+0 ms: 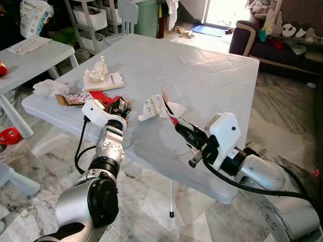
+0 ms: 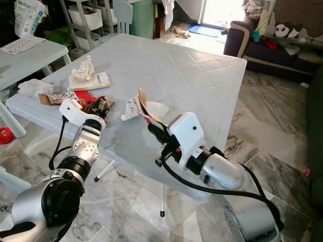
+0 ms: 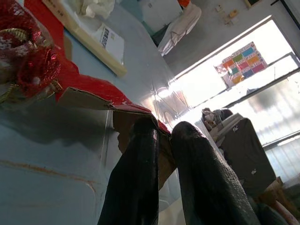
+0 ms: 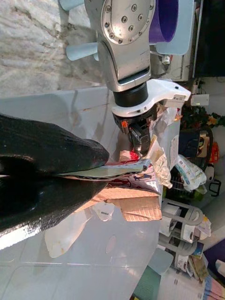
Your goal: Picking trash to rubbish bin
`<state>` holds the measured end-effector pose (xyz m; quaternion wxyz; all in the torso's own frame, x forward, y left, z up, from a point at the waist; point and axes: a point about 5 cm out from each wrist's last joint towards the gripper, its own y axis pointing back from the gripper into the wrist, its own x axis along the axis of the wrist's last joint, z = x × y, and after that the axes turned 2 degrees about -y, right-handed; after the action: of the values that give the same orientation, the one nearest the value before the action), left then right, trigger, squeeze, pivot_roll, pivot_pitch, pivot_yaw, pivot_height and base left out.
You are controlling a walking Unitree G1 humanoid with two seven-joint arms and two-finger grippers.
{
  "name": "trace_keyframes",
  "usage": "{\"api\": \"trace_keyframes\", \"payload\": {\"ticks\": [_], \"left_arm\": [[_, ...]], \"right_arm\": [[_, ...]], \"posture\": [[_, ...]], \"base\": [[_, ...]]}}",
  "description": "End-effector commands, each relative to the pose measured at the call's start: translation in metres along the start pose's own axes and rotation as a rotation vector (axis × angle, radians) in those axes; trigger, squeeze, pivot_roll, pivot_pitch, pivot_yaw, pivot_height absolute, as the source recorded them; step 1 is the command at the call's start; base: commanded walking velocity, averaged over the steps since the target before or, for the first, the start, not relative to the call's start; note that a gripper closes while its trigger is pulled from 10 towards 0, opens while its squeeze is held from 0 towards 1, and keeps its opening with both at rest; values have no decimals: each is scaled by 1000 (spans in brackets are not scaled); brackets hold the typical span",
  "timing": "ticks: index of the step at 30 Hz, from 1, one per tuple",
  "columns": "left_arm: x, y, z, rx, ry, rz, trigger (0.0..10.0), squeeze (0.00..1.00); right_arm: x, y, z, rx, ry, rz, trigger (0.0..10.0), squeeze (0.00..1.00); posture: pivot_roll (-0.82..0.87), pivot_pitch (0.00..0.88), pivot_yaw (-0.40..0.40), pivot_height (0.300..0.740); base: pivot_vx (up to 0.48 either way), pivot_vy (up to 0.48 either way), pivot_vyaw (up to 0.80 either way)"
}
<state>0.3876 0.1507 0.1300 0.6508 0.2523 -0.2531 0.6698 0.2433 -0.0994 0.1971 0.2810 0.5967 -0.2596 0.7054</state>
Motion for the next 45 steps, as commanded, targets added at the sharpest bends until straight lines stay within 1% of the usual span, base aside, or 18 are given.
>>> {"api": "trace_keyframes", "payload": {"ticks": [1,3,11,14,15,17,19,20,21,23,26,32,33,34,35,38,42,45], "left_arm": [[-2,1,-1,-17,-39,-7,0,0],[-2,2,2,-44,-77,-5,0,0],[-3,3,4,-100,-150,-4,0,0],[-2,3,9,-150,-230,10,0,0],[0,4,11,-172,-287,27,0,0],[3,5,13,-191,-354,49,0,0],[7,9,14,-220,-462,93,0,0],[10,14,13,-237,-548,128,0,0],[10,14,13,-237,-548,128,0,0],[16,23,8,-245,-636,176,0,0],[24,36,4,-246,-694,221,0,0],[38,76,-5,-223,-802,278,0,0],[40,91,-5,-210,-824,282,0,0],[40,91,-5,-210,-824,282,0,0],[41,101,-4,-210,-842,283,0,0],[38,116,-4,-209,-864,267,0,0],[35,127,-9,-176,-864,225,0,0],[35,129,-8,-164,-865,205,0,0]], "right_arm": [[2,-1,3,-7,12,11,0,0],[1,-2,3,-7,14,12,0,0],[0,-5,4,-7,15,14,0,0],[-1,-6,5,-10,14,18,0,0],[-2,-7,5,-12,13,19,0,0],[-3,-7,6,-17,9,22,0,0],[-4,-9,8,-40,-7,30,0,0],[-6,-11,11,-71,-22,38,0,0],[-6,-11,11,-71,-22,38,0,0],[-7,-15,19,-145,-48,56,0,0],[-9,-17,28,-219,-92,73,0,0],[-14,-19,45,-346,-141,97,0,0],[-16,-19,52,-393,-155,101,0,0],[-16,-19,52,-393,-155,101,0,0],[-19,-18,56,-425,-170,101,0,0],[-25,-18,64,-483,-198,94,0,0],[-31,-17,71,-522,-179,79,0,0],[-35,-15,73,-533,-173,75,0,0]], "posture": [[-214,41,-21,740],[-211,39,-21,740],[-196,24,-16,740],[-186,21,-12,740],[-174,16,-9,740],[-159,12,-8,740],[-143,7,-7,740],[-128,3,-6,740],[-128,3,-6,740],[-96,0,-5,740],[-68,0,-5,740],[-27,0,-11,740],[-4,0,-19,740],[-4,0,-19,740],[2,0,-21,740],[16,0,-27,740],[22,0,-30,740],[19,0,-28,740]], "base": [[0,0,0],[0,0,0],[0,0,0],[0,0,0],[0,0,0],[0,0,0],[0,0,0],[0,0,0],[0,0,0],[0,0,0],[0,0,0],[0,0,0],[0,0,0],[0,0,0],[0,0,0],[0,0,0],[0,0,0],[0,0,0]]}}
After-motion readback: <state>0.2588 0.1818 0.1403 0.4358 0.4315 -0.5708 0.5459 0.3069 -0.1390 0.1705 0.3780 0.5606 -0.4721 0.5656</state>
